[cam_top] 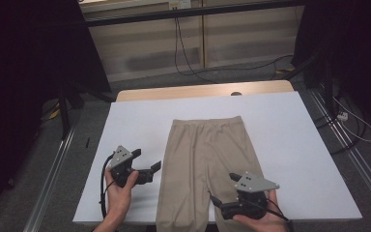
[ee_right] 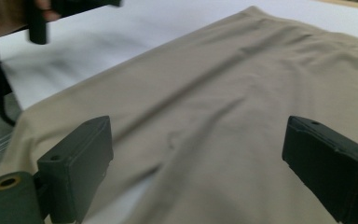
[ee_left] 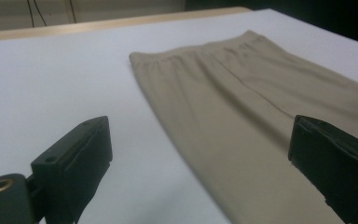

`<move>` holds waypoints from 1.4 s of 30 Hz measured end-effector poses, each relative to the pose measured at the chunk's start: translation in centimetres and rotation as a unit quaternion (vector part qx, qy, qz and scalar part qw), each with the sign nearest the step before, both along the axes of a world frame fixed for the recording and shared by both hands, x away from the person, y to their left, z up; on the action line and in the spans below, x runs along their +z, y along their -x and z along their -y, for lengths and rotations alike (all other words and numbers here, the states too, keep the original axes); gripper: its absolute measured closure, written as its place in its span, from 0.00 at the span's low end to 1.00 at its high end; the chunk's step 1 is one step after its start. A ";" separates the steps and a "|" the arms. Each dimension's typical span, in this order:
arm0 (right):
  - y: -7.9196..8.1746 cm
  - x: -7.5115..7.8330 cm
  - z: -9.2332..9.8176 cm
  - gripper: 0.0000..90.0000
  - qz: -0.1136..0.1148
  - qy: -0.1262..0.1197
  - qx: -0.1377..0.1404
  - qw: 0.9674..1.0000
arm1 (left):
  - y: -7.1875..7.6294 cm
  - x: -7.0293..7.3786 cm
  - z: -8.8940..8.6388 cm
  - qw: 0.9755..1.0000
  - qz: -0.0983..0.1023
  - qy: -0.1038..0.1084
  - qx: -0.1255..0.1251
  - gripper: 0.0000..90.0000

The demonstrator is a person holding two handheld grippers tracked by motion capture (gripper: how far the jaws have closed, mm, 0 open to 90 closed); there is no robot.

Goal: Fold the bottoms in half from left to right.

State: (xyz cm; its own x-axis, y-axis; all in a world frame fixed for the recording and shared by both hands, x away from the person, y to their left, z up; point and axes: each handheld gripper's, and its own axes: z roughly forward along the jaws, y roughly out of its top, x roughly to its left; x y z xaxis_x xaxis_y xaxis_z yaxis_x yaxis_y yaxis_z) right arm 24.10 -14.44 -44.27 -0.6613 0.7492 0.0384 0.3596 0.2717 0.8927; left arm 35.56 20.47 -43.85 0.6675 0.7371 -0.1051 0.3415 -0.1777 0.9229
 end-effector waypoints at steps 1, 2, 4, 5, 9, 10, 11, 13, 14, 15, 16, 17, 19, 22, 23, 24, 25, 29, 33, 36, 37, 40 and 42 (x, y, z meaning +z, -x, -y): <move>0.0 0.0 0.0 0.09 0.000 0.000 0.000 1.000 | -0.2 0.0 0.1 1.000 -0.003 0.005 -0.005 0.07; 0.0 0.1 -1.0 0.11 0.004 0.011 0.012 1.000 | -0.7 0.2 0.5 1.000 -0.006 -0.006 -0.019 0.07; 0.0 0.2 -1.3 0.12 0.005 0.012 0.015 1.000 | -1.0 0.2 0.7 1.000 -0.004 -0.016 -0.026 0.07; -0.1 0.4 -1.8 0.15 0.002 0.013 0.021 1.000 | -1.4 0.3 1.0 0.999 -0.002 -0.021 -0.032 0.07; 0.0 0.7 -3.7 0.18 0.003 0.025 0.040 0.999 | -3.4 0.8 2.0 0.999 0.000 -0.029 -0.034 0.09; 0.2 0.6 -5.0 0.19 -0.002 0.037 0.053 0.998 | -4.4 1.0 2.4 0.999 0.000 -0.033 -0.030 0.10; 0.2 0.6 -5.0 0.19 -0.002 0.037 0.053 0.998 | -4.4 1.0 2.4 0.999 0.000 -0.033 -0.030 0.10; 0.2 0.4 -6.0 0.23 -0.021 0.044 0.067 0.997 | -5.7 1.3 2.9 0.998 -0.002 -0.043 -0.036 0.10; 0.1 0.2 -6.9 0.28 -0.033 0.052 0.077 0.995 | -6.8 1.4 3.3 0.998 -0.002 -0.054 -0.037 0.10; 0.1 0.2 -6.9 0.28 -0.033 0.052 0.077 0.995 | -6.8 1.4 3.3 0.998 -0.002 -0.054 -0.037 0.10; 0.0 0.2 -7.3 0.31 -0.038 0.058 0.079 0.994 | -7.4 1.4 3.5 0.998 -0.005 -0.054 -0.040 0.10; -0.1 0.1 -7.7 0.31 -0.042 0.059 0.080 0.994 | -7.8 1.4 3.6 0.998 -0.008 -0.050 -0.046 0.11; -0.3 0.0 -8.7 0.30 -0.050 0.053 0.089 0.993 | -8.5 1.4 3.9 0.998 -0.009 -0.050 -0.047 0.11; -0.5 -0.3 -10.4 0.20 -0.061 0.062 0.098 0.991 | -9.4 1.2 4.4 0.998 -0.013 -0.042 -0.044 0.11; -0.5 -0.5 -11.2 0.18 -0.067 0.063 0.102 0.991 | -9.6 1.2 4.6 0.998 -0.012 -0.042 -0.041 0.11; -0.5 -0.7 -12.4 0.19 -0.064 0.067 0.108 0.990 | -9.8 1.1 4.7 0.999 -0.010 -0.034 -0.034 0.11; -0.5 -0.7 -12.4 0.19 -0.064 0.067 0.108 0.990 | -9.8 1.1 4.7 0.999 -0.010 -0.034 -0.034 0.11; -0.5 -1.0 -14.5 0.40 -0.062 0.079 0.121 0.988 | -9.9 0.6 4.8 0.999 -0.016 -0.035 -0.036 0.09; -0.5 -1.6 -16.2 0.54 -0.067 0.090 0.125 0.986 | -10.0 0.4 4.6 0.998 -0.020 -0.038 -0.036 0.08; -0.6 -2.1 -17.3 0.57 -0.071 0.091 0.119 0.986 | -10.1 0.3 4.3 0.999 -0.025 -0.038 -0.029 0.08; -0.4 -2.4 -17.7 0.56 -0.067 0.093 0.112 0.987 | -10.2 0.2 4.2 0.998 -0.026 -0.042 -0.027 0.08; 0.3 -2.9 -18.5 0.51 -0.062 0.110 0.107 0.986 | -10.2 0.0 4.1 0.998 -0.031 -0.045 -0.023 0.08; 0.6 -3.1 -18.6 0.52 -0.052 0.116 0.102 0.987 | -10.2 -0.1 4.1 0.998 -0.031 -0.044 -0.019 0.08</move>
State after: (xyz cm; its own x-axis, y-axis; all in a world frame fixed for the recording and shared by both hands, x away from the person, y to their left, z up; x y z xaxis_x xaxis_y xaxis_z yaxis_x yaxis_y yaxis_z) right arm 23.46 4.12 -47.37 -0.8004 0.5979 -0.0430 0.3624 0.5398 0.7598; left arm 45.80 16.36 -43.92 0.6899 0.7191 -0.0828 0.3893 -0.2722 0.8800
